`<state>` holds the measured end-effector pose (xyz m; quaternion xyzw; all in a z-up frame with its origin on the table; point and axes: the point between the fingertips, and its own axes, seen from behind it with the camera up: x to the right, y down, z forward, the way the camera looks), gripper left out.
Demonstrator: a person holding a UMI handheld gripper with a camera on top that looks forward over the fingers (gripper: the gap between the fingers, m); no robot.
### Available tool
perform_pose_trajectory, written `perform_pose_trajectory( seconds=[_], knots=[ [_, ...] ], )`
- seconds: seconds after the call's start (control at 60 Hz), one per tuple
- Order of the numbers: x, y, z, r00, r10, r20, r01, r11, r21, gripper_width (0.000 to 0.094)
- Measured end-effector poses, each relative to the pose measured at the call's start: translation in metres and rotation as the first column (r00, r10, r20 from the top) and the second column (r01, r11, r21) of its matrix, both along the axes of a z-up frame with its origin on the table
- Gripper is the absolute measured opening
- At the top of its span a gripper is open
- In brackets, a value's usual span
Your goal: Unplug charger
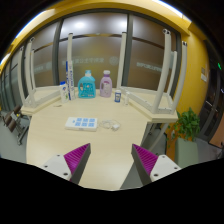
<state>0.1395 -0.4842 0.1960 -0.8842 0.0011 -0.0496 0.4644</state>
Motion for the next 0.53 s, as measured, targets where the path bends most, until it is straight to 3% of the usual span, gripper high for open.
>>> perform_pose_trajectory(
  seconds=[0.217, 0.533],
  knots=[
    [-0.017, -0.093, 0.034, 0.999, -0.028, 0.017, 0.027, 1.000, 0.010, 0.0853],
    [-0.034, -0.127, 0.058, 0.999, -0.028, 0.036, 0.027, 0.999, 0.046, 0.0852]
  ],
)
